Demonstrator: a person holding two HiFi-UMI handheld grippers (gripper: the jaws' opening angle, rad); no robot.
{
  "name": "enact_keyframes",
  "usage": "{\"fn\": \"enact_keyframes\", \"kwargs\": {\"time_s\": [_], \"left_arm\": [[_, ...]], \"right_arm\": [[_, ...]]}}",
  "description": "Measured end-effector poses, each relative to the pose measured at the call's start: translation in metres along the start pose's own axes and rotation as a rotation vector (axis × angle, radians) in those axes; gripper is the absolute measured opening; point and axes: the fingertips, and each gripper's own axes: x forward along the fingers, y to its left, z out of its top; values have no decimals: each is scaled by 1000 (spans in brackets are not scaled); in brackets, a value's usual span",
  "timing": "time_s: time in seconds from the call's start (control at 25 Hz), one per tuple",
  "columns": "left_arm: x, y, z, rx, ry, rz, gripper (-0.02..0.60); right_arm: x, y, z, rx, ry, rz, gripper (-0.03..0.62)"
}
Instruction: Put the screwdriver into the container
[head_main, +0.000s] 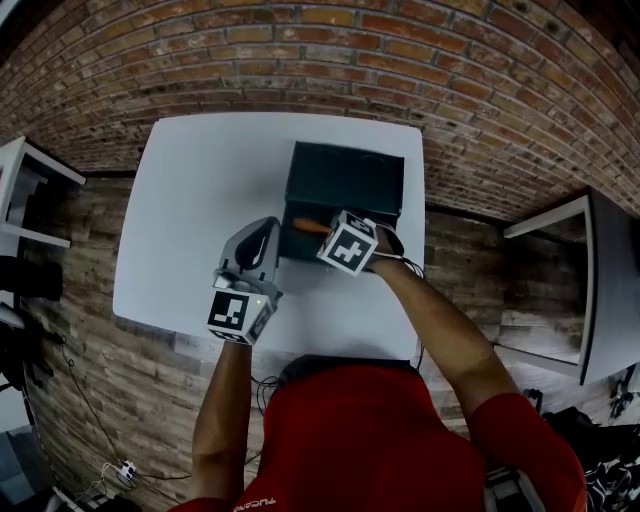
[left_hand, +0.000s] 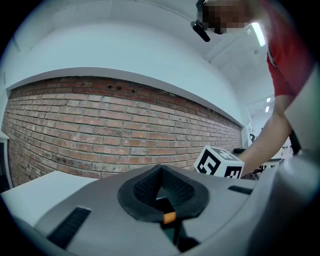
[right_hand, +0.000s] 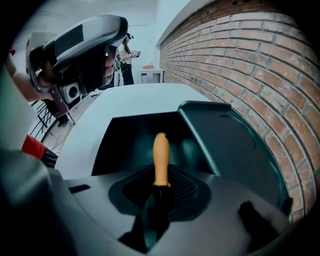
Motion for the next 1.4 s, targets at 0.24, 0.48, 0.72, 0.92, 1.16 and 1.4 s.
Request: {"fn": "enact_keyframes", "kwargs": {"time_s": [0.24, 0.48, 0.72, 0.92, 1.16, 1.4], "left_arm": [[0, -2, -2, 3, 8, 3, 14], [1, -6, -4, 3, 9, -2, 14], [4, -10, -2, 8, 10, -11, 14], [7, -16, 2, 13, 5, -21, 14], [12, -28, 5, 17, 12, -42, 14], [16, -41, 20, 28, -20, -60, 14]], "right_arm": [[1, 1, -5, -1, 6, 12, 91], [-6, -2, -2, 16, -42, 17, 121], [-28, 4, 4, 44, -112, 33, 123], [-59, 8, 16, 55, -216, 25, 123], [-104, 2, 34, 81, -378, -2, 123], [-148, 0, 52, 87, -556, -20, 115]]}}
